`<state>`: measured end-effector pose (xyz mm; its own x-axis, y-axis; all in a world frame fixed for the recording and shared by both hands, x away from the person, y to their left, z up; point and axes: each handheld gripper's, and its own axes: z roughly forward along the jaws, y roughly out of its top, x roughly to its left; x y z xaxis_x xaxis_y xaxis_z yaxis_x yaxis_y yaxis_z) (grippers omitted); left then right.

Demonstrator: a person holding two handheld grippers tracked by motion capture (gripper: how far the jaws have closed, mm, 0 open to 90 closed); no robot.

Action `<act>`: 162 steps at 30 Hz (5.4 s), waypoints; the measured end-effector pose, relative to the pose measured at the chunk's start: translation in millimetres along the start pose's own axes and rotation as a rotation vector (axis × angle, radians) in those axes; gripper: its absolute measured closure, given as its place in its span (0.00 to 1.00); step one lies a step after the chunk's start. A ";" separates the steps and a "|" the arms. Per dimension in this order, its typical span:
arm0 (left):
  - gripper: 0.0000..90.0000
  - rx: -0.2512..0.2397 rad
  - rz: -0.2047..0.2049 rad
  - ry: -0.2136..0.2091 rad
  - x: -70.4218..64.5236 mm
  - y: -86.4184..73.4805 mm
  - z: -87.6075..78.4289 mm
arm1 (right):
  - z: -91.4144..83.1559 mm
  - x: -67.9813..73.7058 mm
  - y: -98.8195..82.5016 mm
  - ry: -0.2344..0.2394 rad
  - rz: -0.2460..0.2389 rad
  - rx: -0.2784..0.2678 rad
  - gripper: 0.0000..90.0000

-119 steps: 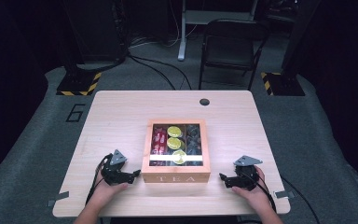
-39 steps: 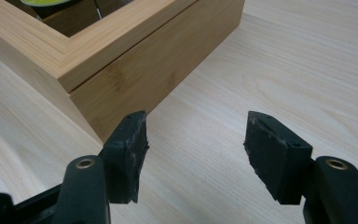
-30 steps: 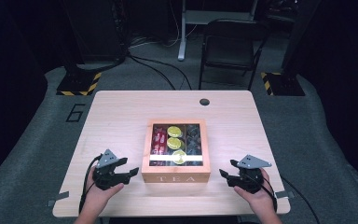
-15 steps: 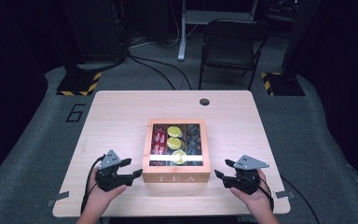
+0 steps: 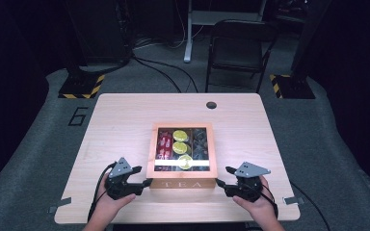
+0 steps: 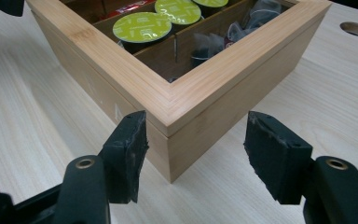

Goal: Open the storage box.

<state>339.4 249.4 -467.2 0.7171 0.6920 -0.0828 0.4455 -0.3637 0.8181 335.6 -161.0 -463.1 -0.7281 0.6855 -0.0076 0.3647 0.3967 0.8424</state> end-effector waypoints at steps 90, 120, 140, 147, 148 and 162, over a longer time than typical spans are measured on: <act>0.52 -0.080 0.006 0.073 -12.3 19.7 -1.0 | 5.9 4.2 20.9 0.023 0.012 -0.062 0.58; 0.53 -0.151 0.033 0.080 7.1 92.3 -27.7 | -13.1 -21.5 98.0 0.019 0.051 -0.102 0.57; 0.59 -0.178 0.045 0.166 17.6 126.1 -25.3 | -7.9 -38.9 134.7 -0.017 0.073 -0.114 0.58; 0.64 -0.170 0.044 0.185 23.2 128.8 -20.2 | -1.7 -41.7 138.1 -0.056 0.039 -0.102 0.62; 0.65 -0.173 0.046 0.188 23.3 129.0 -19.9 | -1.3 -42.0 138.1 -0.054 0.043 -0.104 0.62; 0.66 -0.184 0.048 0.193 28.8 137.3 -18.9 | 4.9 -47.0 144.5 -0.085 0.021 -0.125 0.62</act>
<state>411.0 231.1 -346.5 0.6120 0.7890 0.0540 0.2962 -0.2919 0.9094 425.4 -133.0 -343.7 -0.6670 0.7445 -0.0301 0.3005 0.3057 0.9034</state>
